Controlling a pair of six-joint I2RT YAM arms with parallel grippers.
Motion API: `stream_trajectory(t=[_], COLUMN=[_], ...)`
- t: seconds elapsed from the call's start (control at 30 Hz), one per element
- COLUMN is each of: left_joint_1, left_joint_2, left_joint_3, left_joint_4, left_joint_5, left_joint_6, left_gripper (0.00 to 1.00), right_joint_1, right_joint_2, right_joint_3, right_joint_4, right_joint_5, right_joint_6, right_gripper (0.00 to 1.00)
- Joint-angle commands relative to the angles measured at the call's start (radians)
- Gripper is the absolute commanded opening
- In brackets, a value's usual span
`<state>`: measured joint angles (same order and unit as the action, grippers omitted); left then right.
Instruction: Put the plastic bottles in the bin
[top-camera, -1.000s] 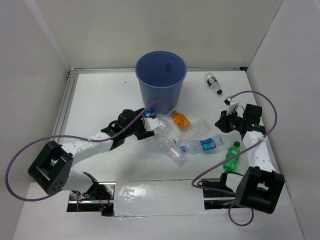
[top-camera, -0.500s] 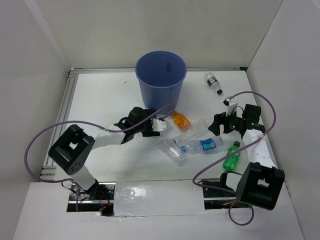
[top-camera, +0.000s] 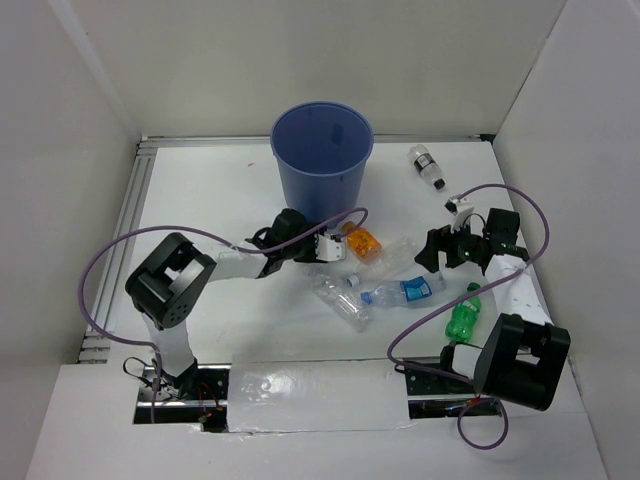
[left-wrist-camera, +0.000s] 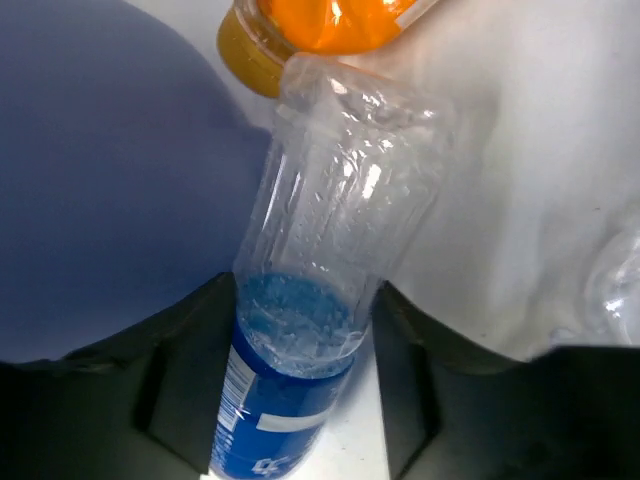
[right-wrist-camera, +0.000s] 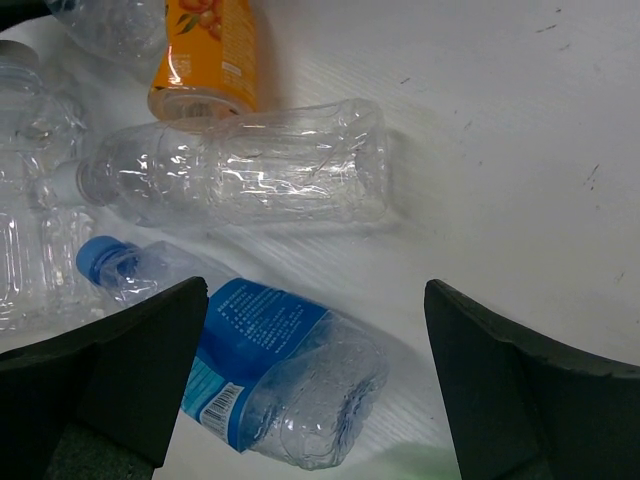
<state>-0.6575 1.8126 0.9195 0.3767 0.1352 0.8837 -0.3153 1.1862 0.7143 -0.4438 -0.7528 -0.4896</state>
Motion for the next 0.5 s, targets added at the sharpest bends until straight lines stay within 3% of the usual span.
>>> stream_trajectory(t=[0.0,0.1,0.23,0.47], left_joint_1=[-0.013,-0.013,-0.013,-0.013], left_joint_2=[0.013,-0.01,-0.051,-0.217], left_joint_3=[0.036,0.061,0.081,0.036], left_joint_4=[-0.103,-0.243,-0.36,-0.378], left_joint_5=[0.07,0.086,0.106,0.115], left_joint_6=[-0.005,-0.026,-0.049,-0.15], left_gripper=[0.58,0.35,0.22,0.18], right_joint_1=[-0.008,-0.008,-0.008,-0.008], right_joint_2=[0.001,0.001,0.001,0.001], right_joint_3=[0.034,0.034,0.043,0.053], right_joint_4=[-0.025,-0.036,-0.047,-0.065], right_joint_5=[-0.034,-0.057,-0.082,-0.112], right_joint_6=[-0.023,-0.033,-0.055,-0.064], right_gripper=[0.96,0.96,0.96,0.96])
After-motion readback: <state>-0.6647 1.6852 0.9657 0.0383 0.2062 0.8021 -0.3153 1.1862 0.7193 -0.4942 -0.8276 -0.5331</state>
